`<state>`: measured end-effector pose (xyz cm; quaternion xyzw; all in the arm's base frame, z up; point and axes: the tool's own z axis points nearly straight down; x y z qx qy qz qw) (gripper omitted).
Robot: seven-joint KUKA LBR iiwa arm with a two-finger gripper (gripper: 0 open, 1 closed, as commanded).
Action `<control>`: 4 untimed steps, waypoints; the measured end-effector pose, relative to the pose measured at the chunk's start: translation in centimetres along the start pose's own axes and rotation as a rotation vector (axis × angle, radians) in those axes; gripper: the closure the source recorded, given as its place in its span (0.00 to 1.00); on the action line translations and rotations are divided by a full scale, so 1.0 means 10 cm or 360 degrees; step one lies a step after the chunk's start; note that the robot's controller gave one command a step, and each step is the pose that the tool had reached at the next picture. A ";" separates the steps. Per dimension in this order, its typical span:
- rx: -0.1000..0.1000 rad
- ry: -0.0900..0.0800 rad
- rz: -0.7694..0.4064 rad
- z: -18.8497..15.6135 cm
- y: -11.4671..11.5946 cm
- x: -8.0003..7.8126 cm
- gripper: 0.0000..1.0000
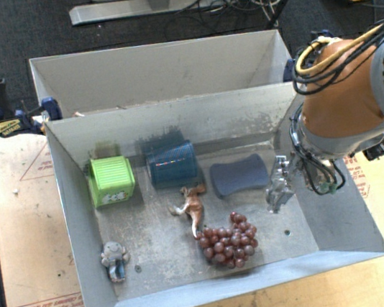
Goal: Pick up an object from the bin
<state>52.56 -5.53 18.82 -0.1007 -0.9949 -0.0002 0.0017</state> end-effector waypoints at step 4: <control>0.0002 -0.0012 -0.0571 0.93 0.17 0.29 0.00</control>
Offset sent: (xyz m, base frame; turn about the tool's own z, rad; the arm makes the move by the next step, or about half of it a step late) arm -0.0204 -0.0139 -0.0688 -0.3671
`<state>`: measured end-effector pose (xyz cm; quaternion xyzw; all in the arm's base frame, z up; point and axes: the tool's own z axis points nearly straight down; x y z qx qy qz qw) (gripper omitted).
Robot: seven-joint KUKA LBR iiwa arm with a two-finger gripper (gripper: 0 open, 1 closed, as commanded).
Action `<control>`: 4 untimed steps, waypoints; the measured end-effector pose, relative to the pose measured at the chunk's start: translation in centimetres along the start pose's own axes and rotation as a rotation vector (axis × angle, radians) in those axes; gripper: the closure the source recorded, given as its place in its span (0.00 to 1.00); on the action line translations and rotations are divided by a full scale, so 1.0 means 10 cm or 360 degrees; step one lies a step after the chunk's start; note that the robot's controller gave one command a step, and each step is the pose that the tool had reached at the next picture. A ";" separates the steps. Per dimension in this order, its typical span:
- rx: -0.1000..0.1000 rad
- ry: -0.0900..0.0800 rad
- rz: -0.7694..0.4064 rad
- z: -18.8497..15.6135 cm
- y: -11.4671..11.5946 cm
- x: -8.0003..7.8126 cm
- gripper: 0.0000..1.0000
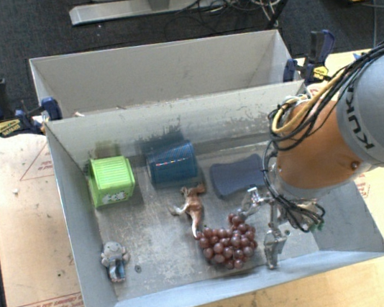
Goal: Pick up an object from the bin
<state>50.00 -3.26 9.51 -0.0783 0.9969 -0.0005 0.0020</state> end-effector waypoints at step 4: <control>-0.0003 0.0005 -0.0104 -0.72 0.34 -0.99 1.00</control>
Offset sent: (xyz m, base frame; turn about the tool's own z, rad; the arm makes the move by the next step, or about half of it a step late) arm 0.0000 0.0000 0.0000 0.0000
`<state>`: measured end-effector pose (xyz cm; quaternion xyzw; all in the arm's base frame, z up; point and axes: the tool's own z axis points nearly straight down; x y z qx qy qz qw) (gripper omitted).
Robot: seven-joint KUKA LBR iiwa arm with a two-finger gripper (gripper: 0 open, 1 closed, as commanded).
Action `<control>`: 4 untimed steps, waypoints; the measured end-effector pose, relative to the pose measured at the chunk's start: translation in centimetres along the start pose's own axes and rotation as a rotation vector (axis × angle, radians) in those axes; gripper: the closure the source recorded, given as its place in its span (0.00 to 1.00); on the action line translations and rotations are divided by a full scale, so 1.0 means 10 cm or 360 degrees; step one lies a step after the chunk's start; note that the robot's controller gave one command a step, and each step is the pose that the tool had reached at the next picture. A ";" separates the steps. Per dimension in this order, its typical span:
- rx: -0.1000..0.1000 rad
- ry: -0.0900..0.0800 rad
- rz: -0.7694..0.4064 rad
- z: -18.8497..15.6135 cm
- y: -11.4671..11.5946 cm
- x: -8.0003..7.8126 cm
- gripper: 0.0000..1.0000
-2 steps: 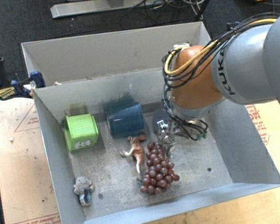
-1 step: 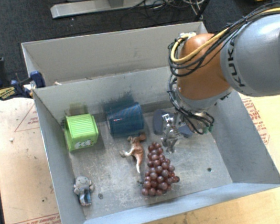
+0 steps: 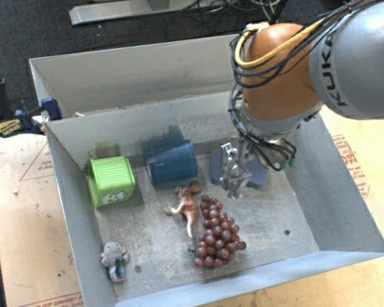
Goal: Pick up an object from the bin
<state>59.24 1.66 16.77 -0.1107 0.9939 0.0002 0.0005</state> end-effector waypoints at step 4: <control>0.0000 -0.0003 -0.0110 0.00 -0.03 -0.22 1.00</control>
Offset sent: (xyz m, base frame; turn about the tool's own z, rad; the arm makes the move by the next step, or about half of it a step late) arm 0.0072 -0.0095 -0.0325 -0.0247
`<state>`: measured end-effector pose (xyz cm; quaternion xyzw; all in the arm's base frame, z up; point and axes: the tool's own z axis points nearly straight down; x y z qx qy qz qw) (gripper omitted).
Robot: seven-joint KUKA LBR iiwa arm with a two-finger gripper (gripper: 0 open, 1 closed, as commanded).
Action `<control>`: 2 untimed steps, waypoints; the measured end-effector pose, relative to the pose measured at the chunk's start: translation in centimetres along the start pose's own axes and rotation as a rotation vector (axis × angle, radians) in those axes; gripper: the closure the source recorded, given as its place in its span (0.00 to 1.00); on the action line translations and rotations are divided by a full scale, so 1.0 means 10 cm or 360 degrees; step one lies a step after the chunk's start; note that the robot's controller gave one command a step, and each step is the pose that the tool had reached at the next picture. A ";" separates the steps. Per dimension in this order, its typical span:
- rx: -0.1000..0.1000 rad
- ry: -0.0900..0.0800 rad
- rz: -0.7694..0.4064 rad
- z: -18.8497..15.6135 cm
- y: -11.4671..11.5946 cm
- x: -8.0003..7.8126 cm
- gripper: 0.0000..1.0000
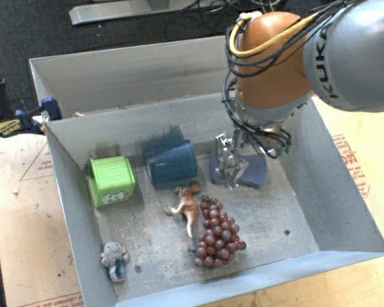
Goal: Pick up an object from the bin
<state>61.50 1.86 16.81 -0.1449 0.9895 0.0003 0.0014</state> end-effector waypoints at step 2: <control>-0.0002 0.0002 -0.0040 0.33 0.00 0.35 0.00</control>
Offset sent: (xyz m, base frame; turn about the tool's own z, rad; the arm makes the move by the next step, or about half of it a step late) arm 0.0000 0.0000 0.0000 0.0000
